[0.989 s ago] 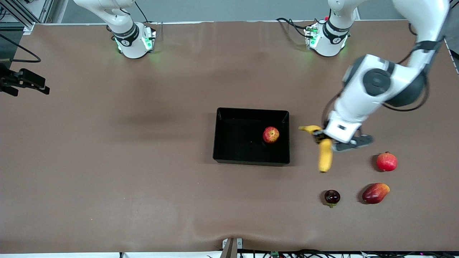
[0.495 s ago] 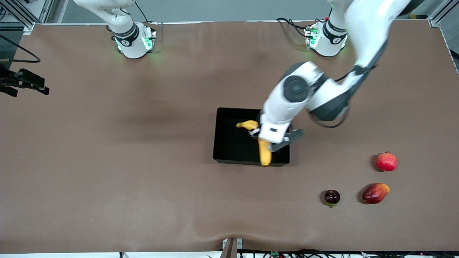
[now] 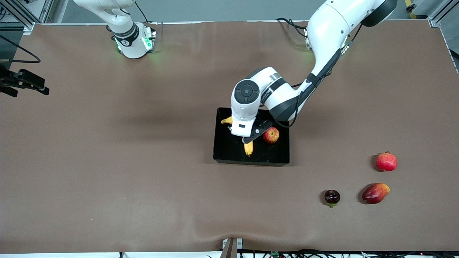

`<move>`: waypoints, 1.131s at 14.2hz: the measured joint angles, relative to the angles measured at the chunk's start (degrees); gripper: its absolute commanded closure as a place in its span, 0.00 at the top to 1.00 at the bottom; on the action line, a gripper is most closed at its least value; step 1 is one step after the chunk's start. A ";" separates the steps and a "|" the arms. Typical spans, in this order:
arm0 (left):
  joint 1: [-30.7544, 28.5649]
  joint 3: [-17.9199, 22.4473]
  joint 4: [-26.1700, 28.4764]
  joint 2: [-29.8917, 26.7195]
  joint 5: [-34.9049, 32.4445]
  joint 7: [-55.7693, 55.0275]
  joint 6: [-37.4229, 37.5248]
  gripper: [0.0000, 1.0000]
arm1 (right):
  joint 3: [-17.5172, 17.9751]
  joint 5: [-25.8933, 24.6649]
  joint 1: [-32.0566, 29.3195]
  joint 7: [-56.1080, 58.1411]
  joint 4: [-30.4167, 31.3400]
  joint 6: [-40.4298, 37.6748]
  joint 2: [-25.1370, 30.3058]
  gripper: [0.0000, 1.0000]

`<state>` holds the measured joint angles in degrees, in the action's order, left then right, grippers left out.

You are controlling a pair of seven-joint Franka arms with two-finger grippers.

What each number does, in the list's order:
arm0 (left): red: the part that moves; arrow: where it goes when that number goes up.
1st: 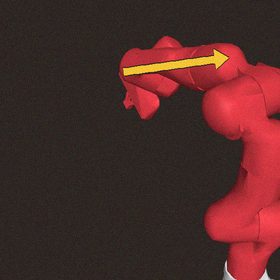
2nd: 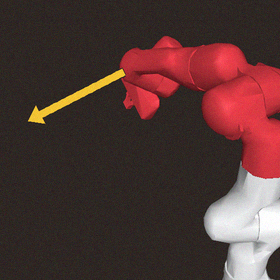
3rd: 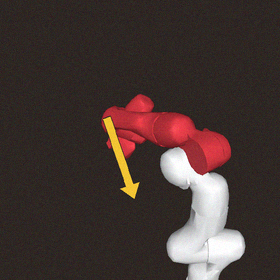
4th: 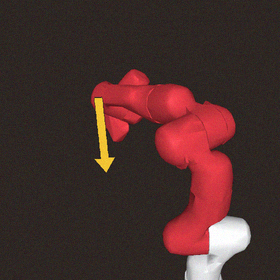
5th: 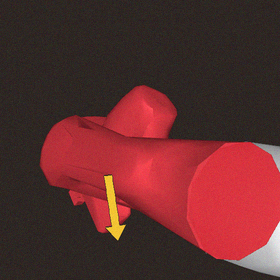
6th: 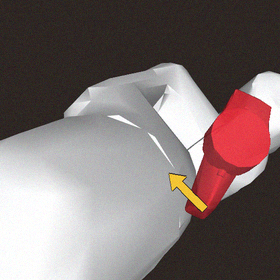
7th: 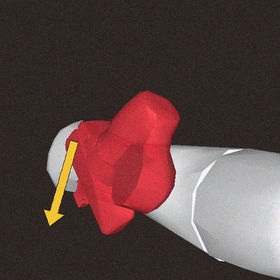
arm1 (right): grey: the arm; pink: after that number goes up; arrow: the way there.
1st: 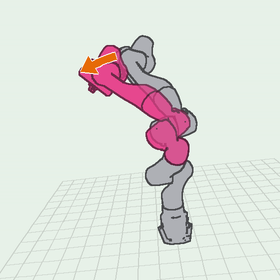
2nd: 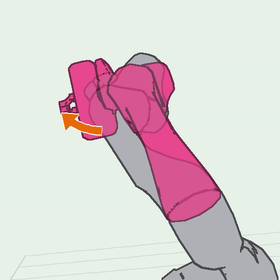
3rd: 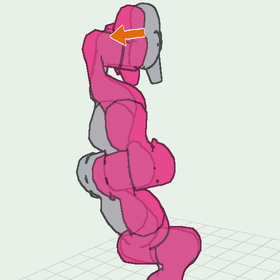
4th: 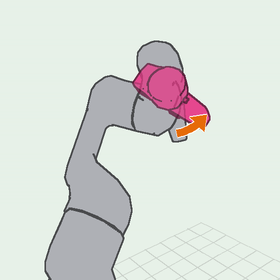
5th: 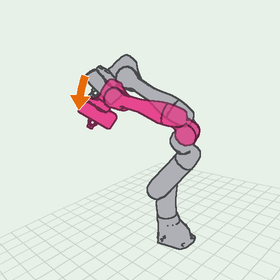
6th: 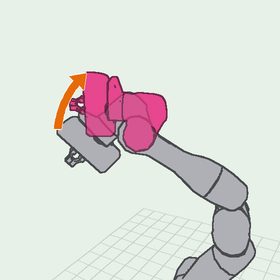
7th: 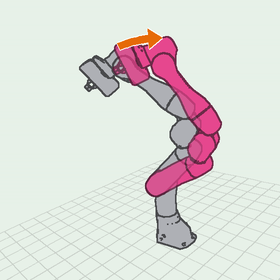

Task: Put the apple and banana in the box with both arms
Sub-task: 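Lower the banana into the box and open the left gripper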

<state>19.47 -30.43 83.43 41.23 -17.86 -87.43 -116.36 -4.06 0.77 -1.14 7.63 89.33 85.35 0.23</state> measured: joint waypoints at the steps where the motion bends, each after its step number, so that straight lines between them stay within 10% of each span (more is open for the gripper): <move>1: 0.00 0.00 0.05 0.05 -0.03 0.00 -0.08 0.00 | 0.00 0.00 0.00 0.00 -0.02 0.00 -0.03 1.00; 14: 0.09 0.15 0.29 6.99 -4.61 2.79 -8.99 0.00 | -0.26 0.00 0.00 0.00 -0.13 -0.03 -0.34 1.00; 16: 0.10 0.17 0.28 7.97 -4.67 3.05 -10.31 0.41 | -0.31 0.00 -0.01 0.00 -0.13 -0.03 -0.64 1.00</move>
<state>19.56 -30.25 83.72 49.19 -22.53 -84.37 -126.67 -4.37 0.77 -1.15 7.63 89.20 85.32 -0.41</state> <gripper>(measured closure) 0.590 0.000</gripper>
